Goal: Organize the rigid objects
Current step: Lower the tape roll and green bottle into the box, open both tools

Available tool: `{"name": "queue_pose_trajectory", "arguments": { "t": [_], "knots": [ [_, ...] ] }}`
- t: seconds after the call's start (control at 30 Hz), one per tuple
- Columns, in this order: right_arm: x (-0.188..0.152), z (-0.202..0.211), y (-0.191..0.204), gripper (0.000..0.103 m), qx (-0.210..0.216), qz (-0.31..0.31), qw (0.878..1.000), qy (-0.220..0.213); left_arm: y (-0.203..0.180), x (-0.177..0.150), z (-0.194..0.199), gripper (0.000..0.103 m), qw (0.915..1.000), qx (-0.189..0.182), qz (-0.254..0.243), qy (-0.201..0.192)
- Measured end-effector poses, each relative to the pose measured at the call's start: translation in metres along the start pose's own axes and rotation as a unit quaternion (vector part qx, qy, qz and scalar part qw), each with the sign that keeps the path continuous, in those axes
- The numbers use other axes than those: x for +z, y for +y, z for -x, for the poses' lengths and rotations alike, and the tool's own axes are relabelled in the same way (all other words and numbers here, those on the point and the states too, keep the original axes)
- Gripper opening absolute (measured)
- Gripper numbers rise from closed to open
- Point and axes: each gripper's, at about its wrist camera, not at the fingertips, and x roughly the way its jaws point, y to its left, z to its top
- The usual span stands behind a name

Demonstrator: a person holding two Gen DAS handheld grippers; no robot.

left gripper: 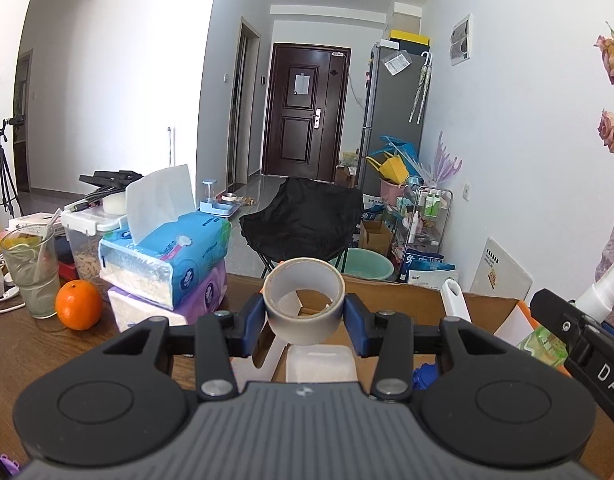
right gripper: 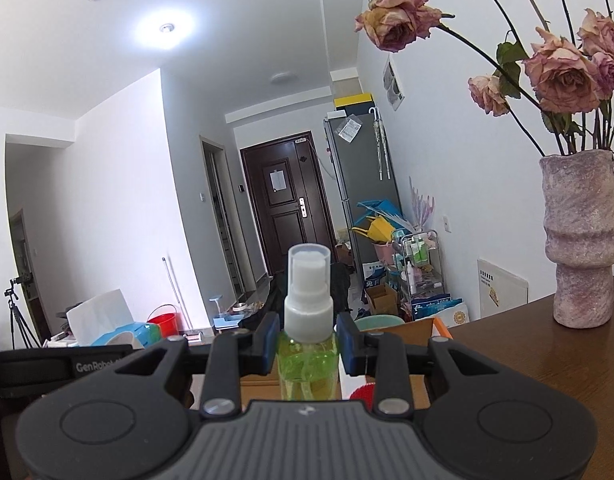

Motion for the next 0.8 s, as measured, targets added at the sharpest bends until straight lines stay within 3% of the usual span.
{"name": "queue_pose_trajectory", "arguments": {
  "t": [0.27, 0.67, 0.7, 0.77, 0.8],
  "knots": [
    [-0.001, -0.036, -0.002, 0.030, 0.001, 0.005, 1.000, 0.013, -0.007, 0.002, -0.032, 0.044, 0.9998, 0.010, -0.012, 0.012],
    [-0.011, -0.070, 0.007, 0.030, 0.014, 0.010, 0.997, 0.069, -0.001, -0.003, -0.053, 0.045, 0.9989, 0.023, -0.016, 0.037],
    [-0.011, -0.074, 0.005, 0.030, 0.017, 0.008, 0.997, 0.081, -0.003, -0.004, -0.054, 0.047, 0.9987, 0.026, -0.019, 0.040],
    [-0.011, -0.079, 0.000, 0.031, 0.016, -0.003, 0.995, 0.098, -0.004, -0.006, -0.055, 0.069, 0.9981, 0.038, -0.024, 0.042],
    [-0.010, -0.078, -0.002, 0.036, 0.011, -0.006, 0.995, 0.097, -0.003, -0.006, -0.054, 0.086, 0.9981, 0.043, -0.022, 0.038]
  ]
}}
